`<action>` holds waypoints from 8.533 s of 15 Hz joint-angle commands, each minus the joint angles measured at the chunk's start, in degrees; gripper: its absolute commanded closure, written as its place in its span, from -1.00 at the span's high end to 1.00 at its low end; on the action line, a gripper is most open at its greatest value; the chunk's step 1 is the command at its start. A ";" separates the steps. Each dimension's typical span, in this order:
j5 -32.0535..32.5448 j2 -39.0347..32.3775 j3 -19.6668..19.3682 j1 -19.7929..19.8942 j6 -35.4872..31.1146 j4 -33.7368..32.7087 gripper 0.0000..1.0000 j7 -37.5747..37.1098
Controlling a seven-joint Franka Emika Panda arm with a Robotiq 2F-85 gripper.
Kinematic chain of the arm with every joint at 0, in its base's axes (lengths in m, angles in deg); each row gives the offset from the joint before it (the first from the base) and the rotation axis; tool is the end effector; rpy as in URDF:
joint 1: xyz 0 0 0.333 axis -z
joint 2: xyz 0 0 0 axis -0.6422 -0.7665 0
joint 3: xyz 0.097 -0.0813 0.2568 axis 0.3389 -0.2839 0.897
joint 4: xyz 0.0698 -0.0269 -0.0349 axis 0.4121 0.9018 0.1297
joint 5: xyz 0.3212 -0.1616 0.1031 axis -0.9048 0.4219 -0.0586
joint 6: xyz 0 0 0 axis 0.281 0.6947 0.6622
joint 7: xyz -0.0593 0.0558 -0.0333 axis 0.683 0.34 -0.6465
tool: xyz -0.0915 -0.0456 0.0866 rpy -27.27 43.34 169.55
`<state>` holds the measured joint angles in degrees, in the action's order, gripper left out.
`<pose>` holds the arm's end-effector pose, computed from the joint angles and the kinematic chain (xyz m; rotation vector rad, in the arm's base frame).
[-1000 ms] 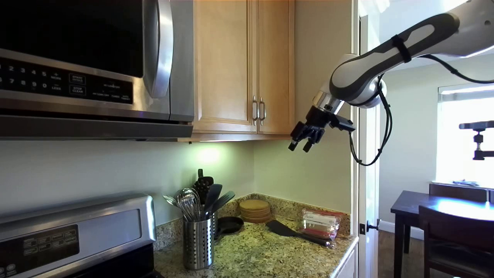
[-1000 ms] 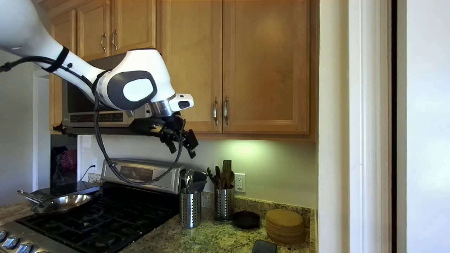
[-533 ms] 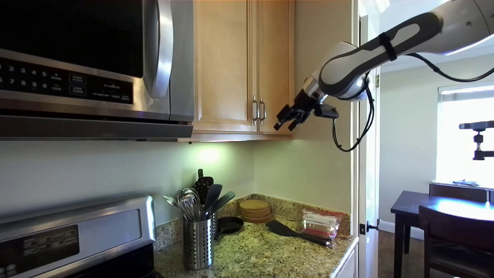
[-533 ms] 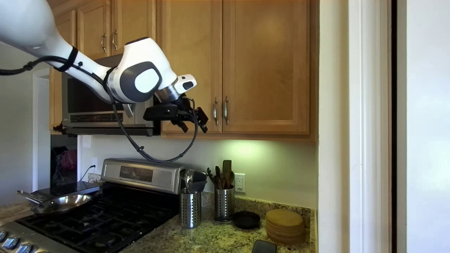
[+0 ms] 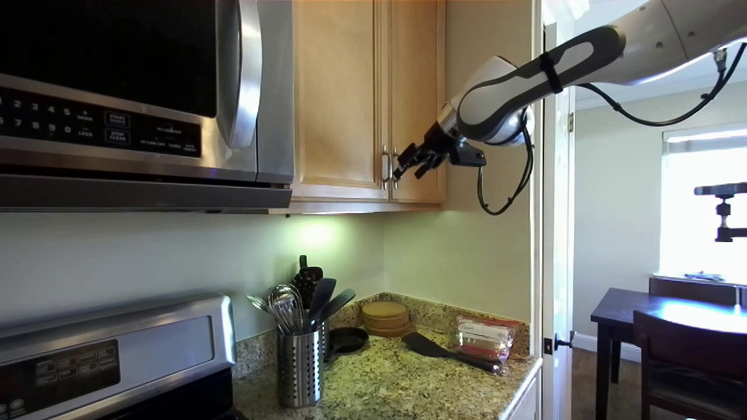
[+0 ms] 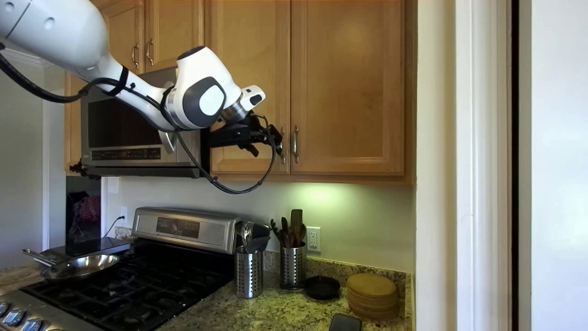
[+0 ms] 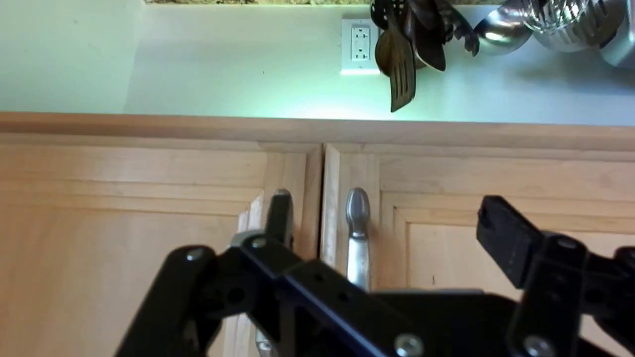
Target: Open the top left door of the cabinet, pick up the spice bottle and put it on the countertop.
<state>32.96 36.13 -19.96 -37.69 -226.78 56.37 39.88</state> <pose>0.5624 -0.0535 0.5904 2.7335 -0.0170 1.4137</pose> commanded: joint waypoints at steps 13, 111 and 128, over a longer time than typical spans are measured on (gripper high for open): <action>0.37 -11.91 0.38 0.10 0.34 -14.48 -0.05 -2.38; 0.41 12.65 6.21 -7.81 15.79 7.81 0.30 5.63; 2.39 6.80 7.06 -6.53 16.73 0.64 1.00 -1.53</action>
<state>35.56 46.30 -12.73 -44.37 -210.12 61.63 39.97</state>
